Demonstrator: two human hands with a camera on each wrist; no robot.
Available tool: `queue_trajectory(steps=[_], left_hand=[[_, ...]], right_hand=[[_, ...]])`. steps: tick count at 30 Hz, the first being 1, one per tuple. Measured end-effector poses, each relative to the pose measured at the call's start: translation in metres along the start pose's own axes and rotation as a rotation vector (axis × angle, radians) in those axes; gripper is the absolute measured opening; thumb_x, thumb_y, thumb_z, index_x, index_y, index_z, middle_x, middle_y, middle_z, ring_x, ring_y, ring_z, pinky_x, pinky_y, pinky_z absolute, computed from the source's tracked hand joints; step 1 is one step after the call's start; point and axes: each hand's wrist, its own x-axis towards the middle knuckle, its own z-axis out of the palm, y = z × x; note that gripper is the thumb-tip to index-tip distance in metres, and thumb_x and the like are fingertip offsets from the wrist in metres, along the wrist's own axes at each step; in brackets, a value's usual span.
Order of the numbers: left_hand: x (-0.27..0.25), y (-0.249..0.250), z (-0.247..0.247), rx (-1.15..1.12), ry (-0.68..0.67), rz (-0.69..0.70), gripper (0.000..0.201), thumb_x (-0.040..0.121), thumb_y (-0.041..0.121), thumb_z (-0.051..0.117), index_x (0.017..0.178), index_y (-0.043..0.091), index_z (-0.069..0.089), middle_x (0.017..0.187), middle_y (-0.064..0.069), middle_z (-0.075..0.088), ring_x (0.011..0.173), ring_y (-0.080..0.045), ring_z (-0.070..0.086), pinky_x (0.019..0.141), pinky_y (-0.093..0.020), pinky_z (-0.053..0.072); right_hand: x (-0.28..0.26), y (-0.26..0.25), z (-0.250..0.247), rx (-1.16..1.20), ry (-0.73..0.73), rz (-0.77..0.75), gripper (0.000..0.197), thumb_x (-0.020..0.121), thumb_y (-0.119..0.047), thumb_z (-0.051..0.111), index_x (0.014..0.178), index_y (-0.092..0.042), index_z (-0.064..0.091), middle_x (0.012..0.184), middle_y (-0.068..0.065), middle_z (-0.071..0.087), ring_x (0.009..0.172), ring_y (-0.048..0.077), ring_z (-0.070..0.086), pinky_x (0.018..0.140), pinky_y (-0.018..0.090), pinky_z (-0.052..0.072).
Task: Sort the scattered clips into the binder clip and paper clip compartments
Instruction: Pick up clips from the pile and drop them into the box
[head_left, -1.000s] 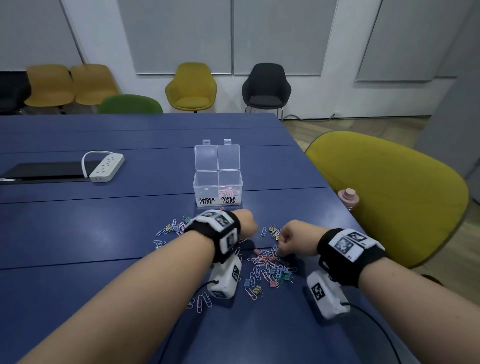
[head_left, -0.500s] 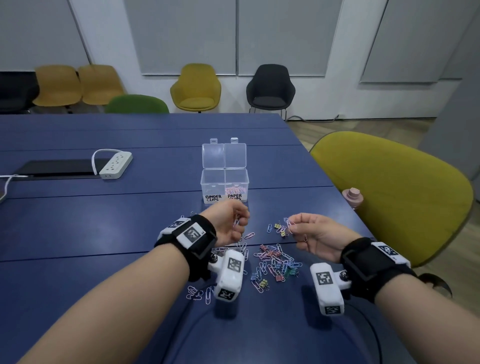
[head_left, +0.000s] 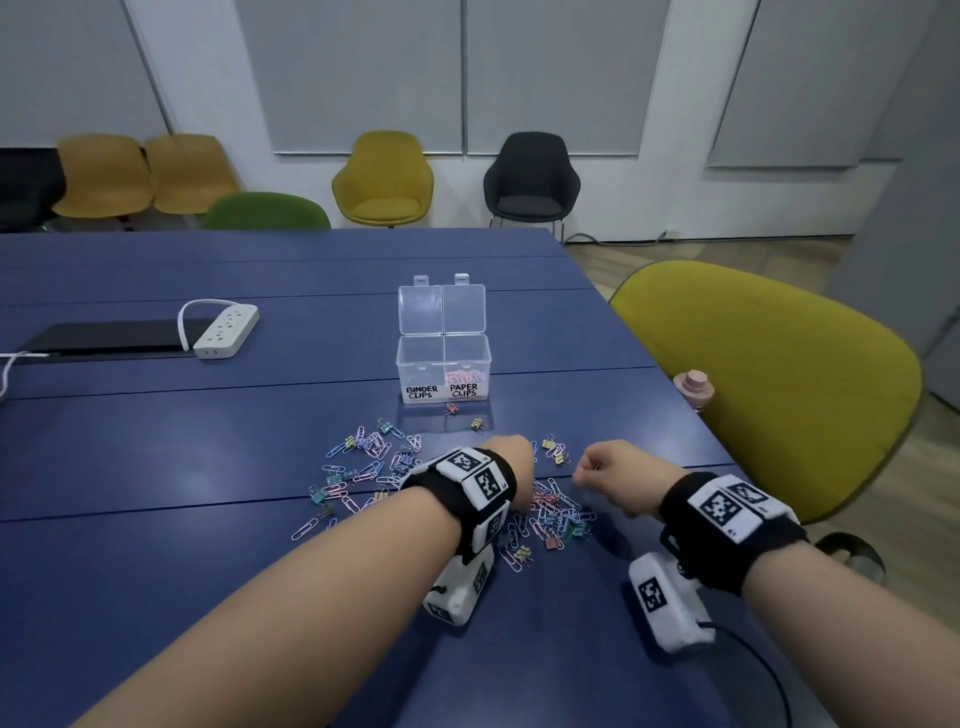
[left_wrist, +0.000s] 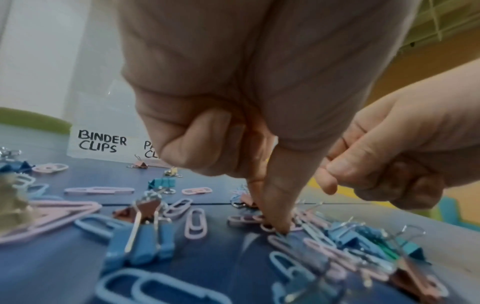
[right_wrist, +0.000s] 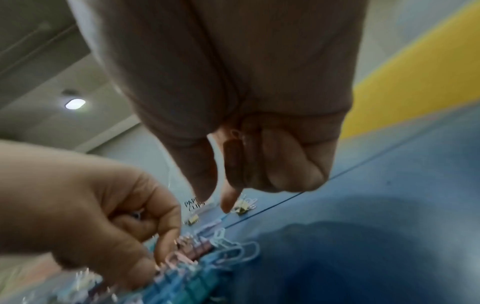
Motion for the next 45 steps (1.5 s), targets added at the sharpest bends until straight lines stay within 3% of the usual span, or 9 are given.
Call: queue_trajectory(steps=[3, 8, 11, 18, 25, 31, 35, 42, 45], left_hand=[[0.002, 0.002, 0.002, 0.042, -0.011, 0.002, 0.013, 0.081, 0.014, 0.068, 0.074, 0.014, 0.057, 0.101, -0.01, 0.071, 0.093, -0.027, 0.068, 0.078, -0.033, 0.055], [-0.005, -0.001, -0.001, 0.164, -0.005, 0.014, 0.035, 0.087, 0.012, 0.06, 0.058, 0.012, 0.041, 0.084, -0.014, 0.065, 0.085, -0.031, 0.063, 0.077, -0.034, 0.053], [-0.005, -0.005, -0.002, 0.171, 0.013, 0.021, 0.036, 0.086, 0.016, 0.064, 0.058, 0.013, 0.042, 0.064, -0.004, 0.049, 0.077, -0.028, 0.057, 0.069, -0.03, 0.048], [-0.001, -0.012, 0.003, 0.159, -0.032, 0.002, 0.031, 0.087, 0.019, 0.061, 0.061, 0.015, 0.045, 0.083, -0.007, 0.059, 0.079, -0.028, 0.058, 0.074, -0.032, 0.051], [-0.011, -0.027, -0.013, -0.048, 0.01, -0.027, 0.034, 0.096, 0.017, 0.043, 0.062, 0.018, 0.041, 0.073, -0.003, 0.048, 0.077, -0.021, 0.05, 0.063, -0.024, 0.041], [-0.021, -0.047, -0.027, -1.387, -0.159, -0.1, 0.024, 0.09, 0.008, 0.034, 0.067, 0.014, 0.038, 0.06, -0.002, 0.038, 0.049, -0.014, 0.034, 0.043, -0.021, 0.03], [-0.023, -0.055, -0.027, -1.725, -0.228, -0.039, 0.013, 0.073, 0.007, 0.035, 0.064, 0.013, 0.041, 0.062, -0.004, 0.046, 0.049, -0.015, 0.041, 0.044, -0.021, 0.036], [-0.014, -0.054, -0.025, -1.739, -0.202, -0.15, 0.023, 0.09, 0.019, 0.04, 0.067, 0.015, 0.042, 0.058, 0.0, 0.044, 0.04, -0.009, 0.037, 0.034, -0.013, 0.027], [-0.007, -0.048, -0.022, -1.572, -0.175, -0.221, 0.036, 0.097, 0.028, 0.042, 0.063, 0.019, 0.037, 0.043, 0.007, 0.035, 0.031, -0.005, 0.028, 0.03, -0.013, 0.018]], right_hand=[[-0.002, -0.006, 0.003, -0.352, -0.018, -0.061, 0.018, 0.084, -0.029, 0.067, 0.09, -0.014, 0.059, 0.09, 0.002, 0.061, 0.078, 0.017, 0.054, 0.068, 0.027, 0.044], [0.005, -0.016, 0.014, -0.513, -0.026, -0.089, 0.014, 0.086, -0.026, 0.064, 0.088, -0.014, 0.06, 0.106, 0.011, 0.068, 0.084, 0.019, 0.053, 0.072, 0.025, 0.04], [0.01, -0.021, 0.018, -0.513, -0.048, -0.061, 0.023, 0.088, -0.024, 0.061, 0.096, -0.003, 0.067, 0.101, 0.013, 0.069, 0.081, 0.021, 0.054, 0.07, 0.026, 0.043], [0.01, -0.022, 0.018, -0.528, -0.066, -0.057, 0.017, 0.089, -0.016, 0.049, 0.079, -0.004, 0.056, 0.08, 0.011, 0.049, 0.072, 0.024, 0.044, 0.06, 0.026, 0.037], [0.006, 0.004, 0.001, 0.381, -0.061, 0.049, 0.023, 0.085, -0.004, 0.044, 0.065, -0.015, 0.044, 0.065, 0.009, 0.045, 0.047, 0.015, 0.033, 0.046, 0.023, 0.024], [0.003, 0.01, -0.012, 1.076, -0.061, 0.093, 0.026, 0.09, 0.002, 0.036, 0.07, -0.015, 0.037, 0.065, 0.008, 0.05, 0.043, 0.011, 0.031, 0.041, 0.022, 0.026], [0.004, 0.009, -0.01, 1.223, -0.094, 0.119, 0.024, 0.093, -0.005, 0.037, 0.072, -0.015, 0.04, 0.053, 0.002, 0.048, 0.04, 0.011, 0.037, 0.04, 0.02, 0.037], [0.009, -0.001, -0.006, 1.422, -0.027, 0.213, 0.025, 0.097, -0.018, 0.046, 0.073, -0.01, 0.049, 0.043, -0.002, 0.03, 0.047, 0.014, 0.031, 0.067, 0.036, 0.053], [0.019, -0.001, -0.006, 1.493, 0.084, 0.257, 0.025, 0.097, -0.016, 0.047, 0.073, -0.009, 0.047, 0.037, -0.003, 0.027, 0.034, 0.01, 0.028, 0.039, 0.017, 0.042]])
